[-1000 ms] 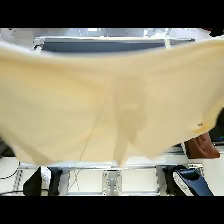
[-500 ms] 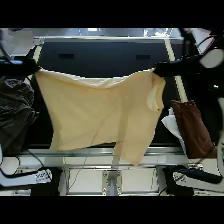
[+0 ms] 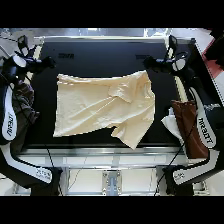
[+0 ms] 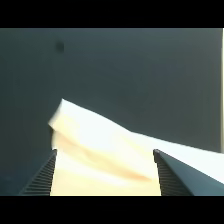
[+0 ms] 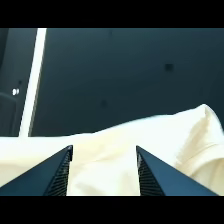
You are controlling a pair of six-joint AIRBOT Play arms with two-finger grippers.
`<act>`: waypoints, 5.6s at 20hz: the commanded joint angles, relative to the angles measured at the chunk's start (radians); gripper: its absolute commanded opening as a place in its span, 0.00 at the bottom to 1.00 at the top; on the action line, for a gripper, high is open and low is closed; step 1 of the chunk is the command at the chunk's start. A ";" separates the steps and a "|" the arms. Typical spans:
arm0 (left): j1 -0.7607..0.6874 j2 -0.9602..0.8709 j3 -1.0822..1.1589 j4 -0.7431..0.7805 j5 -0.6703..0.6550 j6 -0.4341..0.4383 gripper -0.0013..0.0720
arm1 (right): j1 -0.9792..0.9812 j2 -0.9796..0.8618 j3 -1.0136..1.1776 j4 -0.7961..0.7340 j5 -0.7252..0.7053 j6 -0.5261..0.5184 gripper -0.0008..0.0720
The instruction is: Fold the shirts.
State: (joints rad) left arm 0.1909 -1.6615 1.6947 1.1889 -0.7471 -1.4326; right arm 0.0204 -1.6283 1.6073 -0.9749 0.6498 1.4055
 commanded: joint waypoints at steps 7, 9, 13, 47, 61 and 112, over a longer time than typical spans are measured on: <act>0.361 0.618 -0.412 0.056 -0.224 0.025 0.97 | -0.312 0.372 -0.040 -0.198 0.674 -0.050 0.62; 0.437 0.829 -0.756 0.047 -0.128 -0.055 0.97 | -0.346 0.492 -0.323 -0.145 0.594 -0.054 0.62; 0.503 1.189 -1.293 -0.205 0.100 -0.263 0.97 | -0.351 0.615 -0.868 0.084 0.353 0.024 0.68; 0.503 1.366 -1.661 -0.225 -0.175 -0.498 0.96 | -0.282 0.232 -0.930 0.549 0.409 -0.327 0.04; 0.503 1.020 -1.661 -0.533 0.037 -0.159 0.80 | -0.282 0.232 -0.930 0.549 0.409 -0.353 0.04; -0.035 -0.056 -0.068 0.188 -0.082 -0.130 0.02 | -0.057 -0.103 -0.088 0.255 0.061 -0.327 0.03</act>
State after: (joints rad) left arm 0.1650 -1.6489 1.6135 1.3483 -0.9253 -1.5280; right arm -0.0780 -1.5955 1.4445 -0.7139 0.8520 1.0866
